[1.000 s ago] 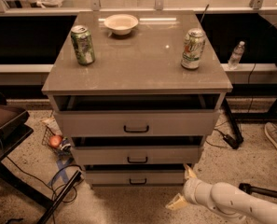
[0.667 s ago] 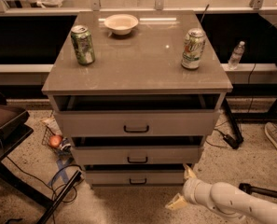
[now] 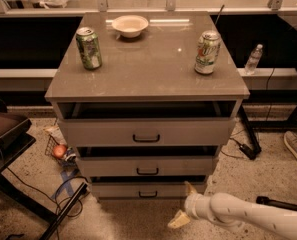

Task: Open bottom drawer

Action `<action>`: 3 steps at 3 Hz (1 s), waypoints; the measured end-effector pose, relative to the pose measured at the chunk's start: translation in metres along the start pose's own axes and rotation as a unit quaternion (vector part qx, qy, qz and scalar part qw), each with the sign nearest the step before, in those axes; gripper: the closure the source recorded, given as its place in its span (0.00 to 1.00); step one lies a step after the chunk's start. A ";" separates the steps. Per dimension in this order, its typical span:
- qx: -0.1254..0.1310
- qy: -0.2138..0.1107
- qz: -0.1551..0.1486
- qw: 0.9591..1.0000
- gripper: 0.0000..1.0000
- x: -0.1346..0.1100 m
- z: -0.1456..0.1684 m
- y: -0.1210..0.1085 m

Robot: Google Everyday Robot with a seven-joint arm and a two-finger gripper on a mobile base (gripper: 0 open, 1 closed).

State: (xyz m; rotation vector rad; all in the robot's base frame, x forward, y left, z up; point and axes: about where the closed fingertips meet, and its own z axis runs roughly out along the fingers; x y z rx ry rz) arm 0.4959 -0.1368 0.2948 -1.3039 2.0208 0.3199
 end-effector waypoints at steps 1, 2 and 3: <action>-0.028 0.002 0.009 1.000 0.00 0.010 0.040 0.000; -0.045 -0.004 0.020 0.999 0.00 0.015 0.072 -0.009; -0.048 0.010 0.016 0.999 0.00 0.014 0.093 -0.027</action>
Offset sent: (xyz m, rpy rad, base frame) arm 0.0685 0.0293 -0.0880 0.0780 0.1063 0.0308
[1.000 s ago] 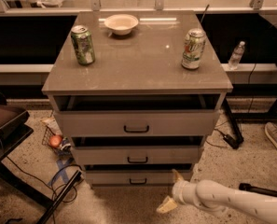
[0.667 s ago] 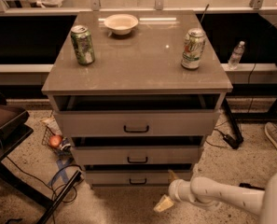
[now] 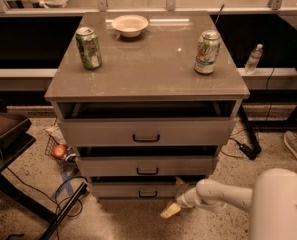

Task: Open bottom drawer

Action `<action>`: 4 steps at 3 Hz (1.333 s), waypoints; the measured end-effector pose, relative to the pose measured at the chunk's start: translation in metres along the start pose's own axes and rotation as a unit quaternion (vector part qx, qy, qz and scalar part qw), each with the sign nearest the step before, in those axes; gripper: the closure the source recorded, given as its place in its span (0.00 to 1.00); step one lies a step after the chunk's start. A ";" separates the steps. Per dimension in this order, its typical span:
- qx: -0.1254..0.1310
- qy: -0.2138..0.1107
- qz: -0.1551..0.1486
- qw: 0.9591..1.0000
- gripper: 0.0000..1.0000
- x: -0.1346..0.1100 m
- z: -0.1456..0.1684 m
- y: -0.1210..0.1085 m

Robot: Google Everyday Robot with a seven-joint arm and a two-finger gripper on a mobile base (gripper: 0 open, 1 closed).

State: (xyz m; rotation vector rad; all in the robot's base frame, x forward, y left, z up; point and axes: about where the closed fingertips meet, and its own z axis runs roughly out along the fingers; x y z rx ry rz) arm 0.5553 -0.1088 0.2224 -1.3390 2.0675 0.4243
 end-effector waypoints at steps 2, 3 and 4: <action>-0.005 0.063 -0.019 0.998 0.50 0.007 0.036 -0.019; -0.001 0.078 -0.023 0.997 0.72 0.015 0.033 -0.015; -0.001 0.078 -0.023 0.997 0.96 0.013 0.031 -0.015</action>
Offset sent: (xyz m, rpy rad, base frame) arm 0.0373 0.0124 -0.0447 -0.1774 0.0611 0.0443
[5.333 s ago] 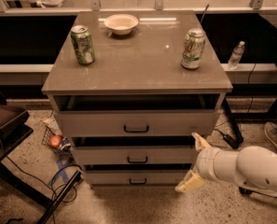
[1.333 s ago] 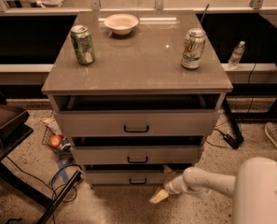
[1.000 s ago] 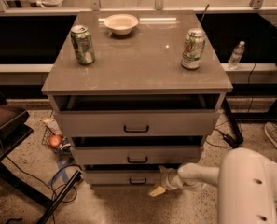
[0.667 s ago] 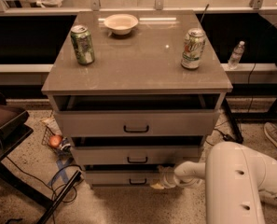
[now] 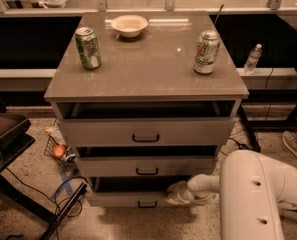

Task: Open bottom drawer

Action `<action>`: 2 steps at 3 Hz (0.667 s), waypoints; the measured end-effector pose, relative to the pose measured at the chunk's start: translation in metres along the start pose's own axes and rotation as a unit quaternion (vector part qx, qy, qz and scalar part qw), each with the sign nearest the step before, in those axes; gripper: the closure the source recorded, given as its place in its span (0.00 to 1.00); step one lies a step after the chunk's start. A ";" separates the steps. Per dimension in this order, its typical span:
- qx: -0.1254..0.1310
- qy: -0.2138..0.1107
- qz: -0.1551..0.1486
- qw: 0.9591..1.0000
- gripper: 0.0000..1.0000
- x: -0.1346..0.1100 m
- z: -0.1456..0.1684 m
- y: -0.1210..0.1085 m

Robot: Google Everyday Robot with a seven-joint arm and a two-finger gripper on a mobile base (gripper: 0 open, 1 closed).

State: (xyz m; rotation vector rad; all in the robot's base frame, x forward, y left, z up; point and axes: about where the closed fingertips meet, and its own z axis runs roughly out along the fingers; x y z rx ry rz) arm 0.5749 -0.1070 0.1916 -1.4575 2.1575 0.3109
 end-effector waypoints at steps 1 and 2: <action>0.000 0.000 0.000 1.000 1.00 -0.002 -0.003 0.000; 0.000 -0.001 0.002 1.000 1.00 0.001 -0.006 0.004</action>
Offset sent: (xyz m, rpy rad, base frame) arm -0.3202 -0.1649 0.0058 0.0607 0.1537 -0.3061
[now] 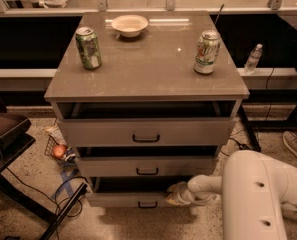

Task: Open bottom drawer

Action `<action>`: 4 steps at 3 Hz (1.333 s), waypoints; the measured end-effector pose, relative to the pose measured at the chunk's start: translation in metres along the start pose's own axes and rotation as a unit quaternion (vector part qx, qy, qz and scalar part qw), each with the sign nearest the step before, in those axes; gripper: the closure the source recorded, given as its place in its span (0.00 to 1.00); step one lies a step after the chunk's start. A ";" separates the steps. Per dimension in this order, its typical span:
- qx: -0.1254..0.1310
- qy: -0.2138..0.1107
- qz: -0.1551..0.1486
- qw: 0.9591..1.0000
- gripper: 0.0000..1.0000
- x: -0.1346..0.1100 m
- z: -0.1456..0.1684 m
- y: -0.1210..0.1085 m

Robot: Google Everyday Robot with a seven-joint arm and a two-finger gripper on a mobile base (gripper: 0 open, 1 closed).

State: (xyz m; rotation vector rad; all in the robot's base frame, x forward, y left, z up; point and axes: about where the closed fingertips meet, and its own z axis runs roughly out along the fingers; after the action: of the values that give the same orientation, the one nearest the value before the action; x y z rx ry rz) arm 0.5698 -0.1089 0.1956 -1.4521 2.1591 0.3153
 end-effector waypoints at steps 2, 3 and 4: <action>-0.006 -0.021 0.015 1.000 1.00 0.023 -0.024 0.036; -0.006 -0.022 0.016 1.000 1.00 0.024 -0.025 0.037; -0.006 -0.022 0.016 1.000 1.00 0.024 -0.025 0.037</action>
Offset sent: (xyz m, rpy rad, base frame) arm -0.4233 -0.1476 0.0861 0.5636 -0.0064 -0.0511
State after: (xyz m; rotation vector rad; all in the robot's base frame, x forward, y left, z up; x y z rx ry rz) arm 0.5218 -0.1244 0.2006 -1.4064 2.1494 0.3699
